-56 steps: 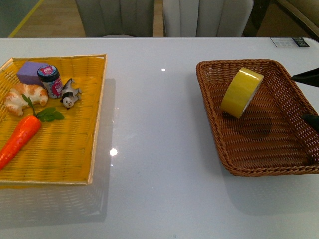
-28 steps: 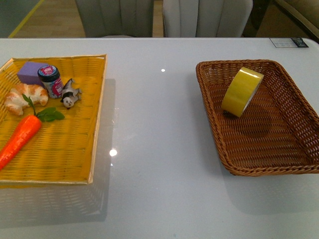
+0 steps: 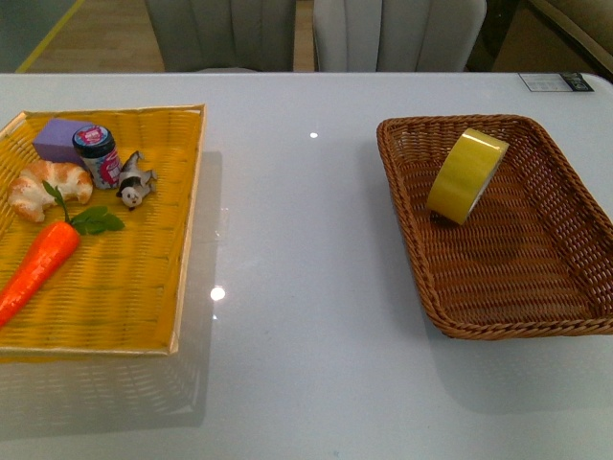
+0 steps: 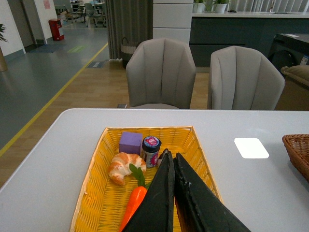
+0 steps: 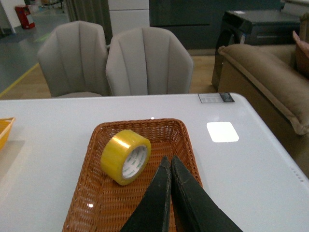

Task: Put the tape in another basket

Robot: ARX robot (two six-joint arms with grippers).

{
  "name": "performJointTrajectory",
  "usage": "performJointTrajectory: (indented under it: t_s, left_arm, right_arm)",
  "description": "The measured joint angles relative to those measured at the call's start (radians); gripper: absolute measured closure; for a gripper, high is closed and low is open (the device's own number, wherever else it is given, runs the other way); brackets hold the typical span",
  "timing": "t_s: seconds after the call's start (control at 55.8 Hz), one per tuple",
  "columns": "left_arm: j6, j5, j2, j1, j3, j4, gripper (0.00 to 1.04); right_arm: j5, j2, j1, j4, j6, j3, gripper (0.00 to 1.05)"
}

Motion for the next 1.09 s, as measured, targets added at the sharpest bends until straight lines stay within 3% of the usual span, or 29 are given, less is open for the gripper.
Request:
performJointTrajectory:
  t_s: [0.036,0.161,1.092]
  left_arm:
    - [0.000,0.000,0.000,0.000,0.000,0.000,1.03]
    - [0.000,0.000,0.000,0.000,0.000,0.000,1.03]
    - [0.000,0.000,0.000,0.000,0.000,0.000,1.03]
  right_arm:
    - [0.056,-0.034,0.036,-0.029,0.000,0.000,1.03]
    - [0.072,-0.119,0.085,-0.105,-0.001,-0.001,1.03]
    - [0.078,-0.576,0.089,-0.543,-0.001,-0.001,1.03]
